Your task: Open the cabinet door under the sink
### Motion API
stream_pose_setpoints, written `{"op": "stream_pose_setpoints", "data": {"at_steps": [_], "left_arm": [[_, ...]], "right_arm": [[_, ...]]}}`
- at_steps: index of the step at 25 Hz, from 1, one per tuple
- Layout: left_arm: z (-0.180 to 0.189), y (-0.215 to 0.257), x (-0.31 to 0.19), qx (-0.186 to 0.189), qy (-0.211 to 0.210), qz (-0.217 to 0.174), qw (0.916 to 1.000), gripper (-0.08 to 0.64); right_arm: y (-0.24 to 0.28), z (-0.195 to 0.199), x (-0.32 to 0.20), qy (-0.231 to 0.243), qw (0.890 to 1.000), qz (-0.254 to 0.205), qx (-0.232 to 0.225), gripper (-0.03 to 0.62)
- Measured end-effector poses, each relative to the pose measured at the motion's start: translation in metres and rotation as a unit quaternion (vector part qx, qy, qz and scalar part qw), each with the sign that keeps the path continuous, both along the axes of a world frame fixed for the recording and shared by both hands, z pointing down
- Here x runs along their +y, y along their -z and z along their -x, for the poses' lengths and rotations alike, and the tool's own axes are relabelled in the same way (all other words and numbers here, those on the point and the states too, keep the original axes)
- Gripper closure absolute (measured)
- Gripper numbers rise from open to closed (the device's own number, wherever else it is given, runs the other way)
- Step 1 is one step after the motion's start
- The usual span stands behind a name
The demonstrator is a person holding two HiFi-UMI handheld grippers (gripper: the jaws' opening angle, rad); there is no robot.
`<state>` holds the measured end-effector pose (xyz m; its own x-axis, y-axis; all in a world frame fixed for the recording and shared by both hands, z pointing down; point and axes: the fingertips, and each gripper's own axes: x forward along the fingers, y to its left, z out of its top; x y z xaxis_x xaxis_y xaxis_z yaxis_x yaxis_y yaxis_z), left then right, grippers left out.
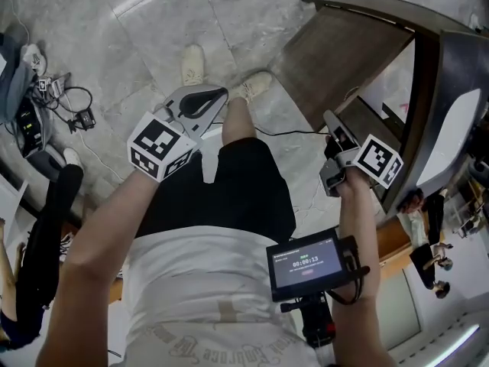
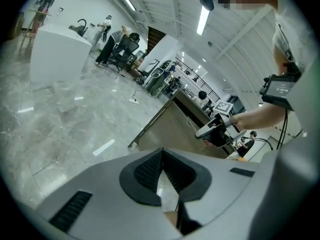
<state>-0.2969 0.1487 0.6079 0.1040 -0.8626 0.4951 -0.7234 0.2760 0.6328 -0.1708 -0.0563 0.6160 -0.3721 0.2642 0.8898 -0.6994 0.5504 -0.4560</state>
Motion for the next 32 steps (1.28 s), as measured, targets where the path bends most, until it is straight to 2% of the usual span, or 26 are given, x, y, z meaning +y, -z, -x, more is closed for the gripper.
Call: {"op": "stream_pose_setpoints", "data": {"at_steps": [13, 20, 28, 32], "left_arm": [[0.008, -0.007, 0.015, 0.007, 0.019, -0.004, 0.9998, 0.549], [0.008, -0.002, 0.017, 0.007, 0.027, -0.001, 0.9996, 0.549], [0.002, 0.013, 0.019, -0.002, 0.028, -0.001, 0.9996, 0.549], [0.009, 0.009, 0.027, -0.004, 0.025, 0.005, 0.9997, 0.549]], "right_arm": [[-0.013, 0.049, 0.029, -0.053, 0.996, 0.045, -0.058, 0.486], [-0.006, 0.067, 0.032, -0.072, 0.993, 0.038, -0.089, 0.479], [0.006, 0.087, 0.038, -0.12, 0.983, 0.045, -0.128, 0.472], [0.001, 0.111, 0.042, -0.135, 0.978, 0.05, -0.15, 0.471]]}}
